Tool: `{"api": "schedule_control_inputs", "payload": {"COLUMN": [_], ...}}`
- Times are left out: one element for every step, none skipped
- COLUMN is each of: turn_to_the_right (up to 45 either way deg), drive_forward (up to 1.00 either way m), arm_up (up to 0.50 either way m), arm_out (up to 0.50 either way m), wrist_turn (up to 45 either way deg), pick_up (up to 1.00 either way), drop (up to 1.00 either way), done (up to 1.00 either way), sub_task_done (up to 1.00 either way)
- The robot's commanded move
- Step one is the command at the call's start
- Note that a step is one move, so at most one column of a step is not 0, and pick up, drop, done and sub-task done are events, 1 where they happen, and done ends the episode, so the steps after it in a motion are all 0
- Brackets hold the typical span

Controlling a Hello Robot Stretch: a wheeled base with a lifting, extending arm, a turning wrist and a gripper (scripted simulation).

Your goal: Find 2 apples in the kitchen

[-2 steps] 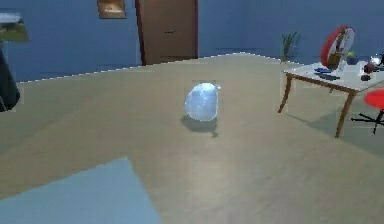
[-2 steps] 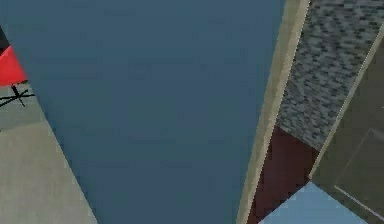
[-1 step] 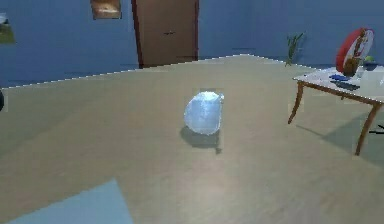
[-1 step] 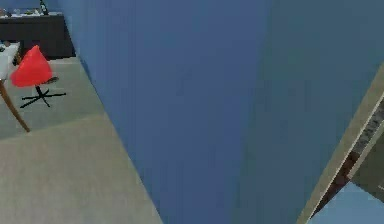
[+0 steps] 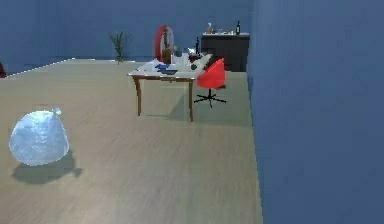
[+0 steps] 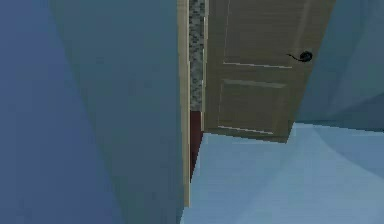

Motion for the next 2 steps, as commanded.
{"api": "schedule_control_inputs", "payload": {"turn_to_the_right": [9.0,0.0], "drive_forward": [0.00,1.00], "arm_up": [0.00,0.00], "arm_out": [0.00,0.00], "wrist_turn": [0.0,0.0], "pick_up": [0.00,0.00], "drop": [0.00,0.00], "done": [0.00,0.00], "sub_task_done": [0.00,0.00]}}
